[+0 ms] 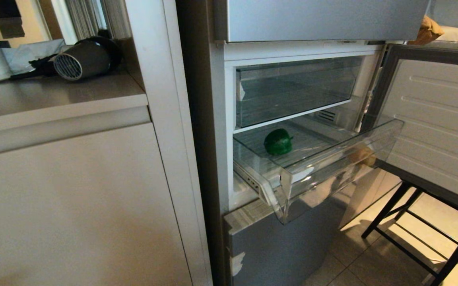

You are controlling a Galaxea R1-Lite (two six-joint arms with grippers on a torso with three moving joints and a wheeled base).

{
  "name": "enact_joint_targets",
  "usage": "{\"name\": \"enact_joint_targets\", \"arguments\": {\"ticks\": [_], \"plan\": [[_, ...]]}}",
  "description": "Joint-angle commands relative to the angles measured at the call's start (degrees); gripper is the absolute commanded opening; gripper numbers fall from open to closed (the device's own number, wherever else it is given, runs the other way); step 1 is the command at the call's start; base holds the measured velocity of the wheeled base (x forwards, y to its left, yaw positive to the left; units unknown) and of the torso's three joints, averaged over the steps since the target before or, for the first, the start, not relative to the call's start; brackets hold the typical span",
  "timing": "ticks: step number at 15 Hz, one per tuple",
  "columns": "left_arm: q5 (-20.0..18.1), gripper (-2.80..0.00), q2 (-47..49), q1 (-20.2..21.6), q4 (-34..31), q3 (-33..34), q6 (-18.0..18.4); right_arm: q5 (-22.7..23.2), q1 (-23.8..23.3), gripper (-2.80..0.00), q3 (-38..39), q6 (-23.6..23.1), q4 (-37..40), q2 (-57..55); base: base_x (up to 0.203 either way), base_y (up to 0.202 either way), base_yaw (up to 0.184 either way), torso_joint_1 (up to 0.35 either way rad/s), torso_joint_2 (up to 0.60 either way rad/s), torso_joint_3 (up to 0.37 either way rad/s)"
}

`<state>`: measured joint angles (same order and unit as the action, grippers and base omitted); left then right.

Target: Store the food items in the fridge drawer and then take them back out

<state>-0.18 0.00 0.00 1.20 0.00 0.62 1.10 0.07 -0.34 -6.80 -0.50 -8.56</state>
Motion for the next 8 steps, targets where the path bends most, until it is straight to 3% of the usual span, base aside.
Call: {"name": "enact_joint_targets", "arguments": {"ticks": [1, 8], "plan": [[0.0, -2.8, 0.1, 0.0, 0.1, 0.6, -0.1, 0.2, -0.2, 0.0, 0.0, 0.2, 0.8, 7.4, 0.0, 0.0, 0.0, 0.0, 0.0, 0.0], [0.0, -2.8, 0.1, 0.0, 0.1, 0.6, -0.4, 0.1, 0.1, 0.0, 0.2, 3.0, 1.2, 8.6, 0.0, 0.0, 0.0, 0.0, 0.0, 0.0]]}}
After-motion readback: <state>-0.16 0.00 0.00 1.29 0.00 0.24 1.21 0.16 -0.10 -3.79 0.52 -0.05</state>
